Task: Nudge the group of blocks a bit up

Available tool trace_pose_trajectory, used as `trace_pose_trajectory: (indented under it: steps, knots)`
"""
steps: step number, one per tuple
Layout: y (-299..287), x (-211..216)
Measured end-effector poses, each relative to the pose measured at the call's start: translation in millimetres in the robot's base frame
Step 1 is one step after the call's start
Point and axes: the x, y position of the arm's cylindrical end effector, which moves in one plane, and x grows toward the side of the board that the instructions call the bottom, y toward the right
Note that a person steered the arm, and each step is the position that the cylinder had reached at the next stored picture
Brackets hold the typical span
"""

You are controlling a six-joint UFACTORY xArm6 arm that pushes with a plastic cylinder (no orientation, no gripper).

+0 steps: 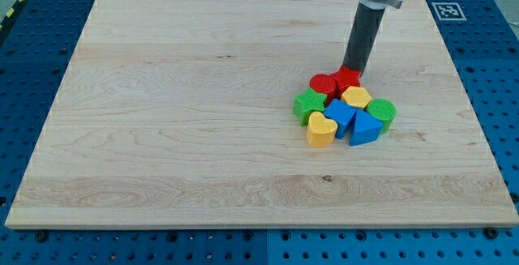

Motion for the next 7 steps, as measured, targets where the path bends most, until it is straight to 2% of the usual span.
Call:
trace_pose_trajectory:
  steps: [2,4,5,6,7]
  knots:
    - [23,0]
    - [105,1]
    - [135,28]
    - [144,65]
    - [144,84]
